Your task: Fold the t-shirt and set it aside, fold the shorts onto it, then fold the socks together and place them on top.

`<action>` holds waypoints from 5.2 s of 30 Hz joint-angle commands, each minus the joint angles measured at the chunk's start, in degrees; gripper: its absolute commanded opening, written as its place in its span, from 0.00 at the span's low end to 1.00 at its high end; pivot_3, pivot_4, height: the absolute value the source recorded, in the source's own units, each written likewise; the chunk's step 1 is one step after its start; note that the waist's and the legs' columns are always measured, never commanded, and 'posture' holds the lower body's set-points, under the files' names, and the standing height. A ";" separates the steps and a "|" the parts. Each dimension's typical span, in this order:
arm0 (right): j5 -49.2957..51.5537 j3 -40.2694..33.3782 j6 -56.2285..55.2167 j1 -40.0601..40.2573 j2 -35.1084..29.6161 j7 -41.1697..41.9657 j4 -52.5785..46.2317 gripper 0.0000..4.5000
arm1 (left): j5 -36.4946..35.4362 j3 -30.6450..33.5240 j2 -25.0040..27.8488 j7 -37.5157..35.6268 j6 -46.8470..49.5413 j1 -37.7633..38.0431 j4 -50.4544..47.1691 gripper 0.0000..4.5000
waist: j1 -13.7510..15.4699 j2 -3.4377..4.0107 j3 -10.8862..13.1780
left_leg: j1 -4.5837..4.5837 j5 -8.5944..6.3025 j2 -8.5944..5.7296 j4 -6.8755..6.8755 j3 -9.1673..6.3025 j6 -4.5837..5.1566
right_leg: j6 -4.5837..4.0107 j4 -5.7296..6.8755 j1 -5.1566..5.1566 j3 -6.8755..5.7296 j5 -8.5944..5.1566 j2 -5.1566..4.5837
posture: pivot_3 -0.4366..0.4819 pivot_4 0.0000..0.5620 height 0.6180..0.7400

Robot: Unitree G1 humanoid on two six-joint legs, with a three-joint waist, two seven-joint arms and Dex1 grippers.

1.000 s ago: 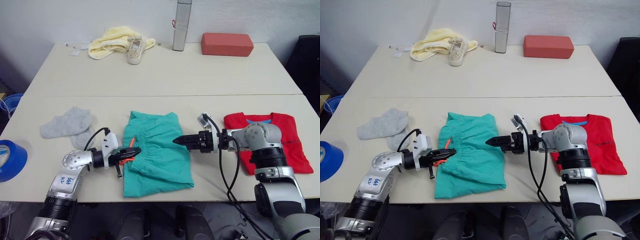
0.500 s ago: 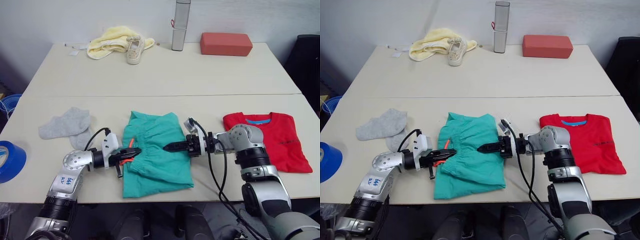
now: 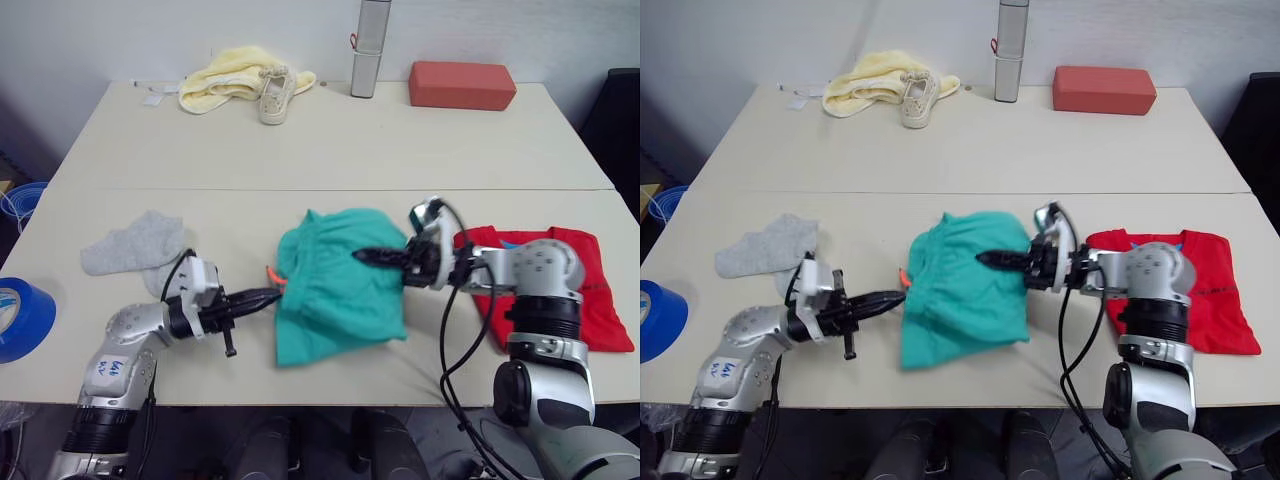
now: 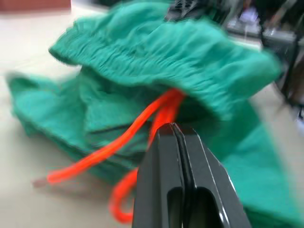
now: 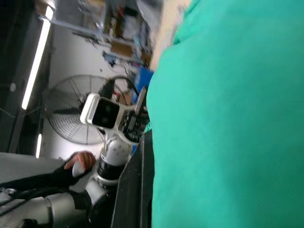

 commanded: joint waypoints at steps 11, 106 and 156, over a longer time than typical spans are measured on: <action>12.48 -32.46 -15.69 -8.07 -1.70 -32.35 -9.65 0.01 | -2.62 -2.91 -6.02 1.36 3.11 -11.10 0.27 0.00 | -0.06 0.04 0.03 | 0.03 0.10 -0.05 0.00 0.20 0.18 | 0.16 0.00 0.06 0.08 0.09 0.21 | 0.48 0.27 1.00; 6.37 -33.69 -62.31 97.58 -30.14 8.25 -29.07 0.99 | 1.63 -1.69 0.76 -3.99 1.01 0.05 -0.64 0.00 | 3.21 0.43 0.48 | 0.14 -0.04 -0.02 0.09 0.21 0.86 | 0.29 -0.59 0.27 0.27 0.26 0.28 | 0.48 0.27 1.00; -15.32 10.85 -95.75 45.31 -15.11 31.92 -31.58 1.00 | -10.18 40.50 3.69 20.05 8.77 33.34 0.53 1.00 | 2.91 0.05 0.50 | 0.26 -0.28 0.11 0.05 0.23 0.32 | -0.05 -0.72 0.19 0.33 0.51 0.12 | 0.48 0.27 1.00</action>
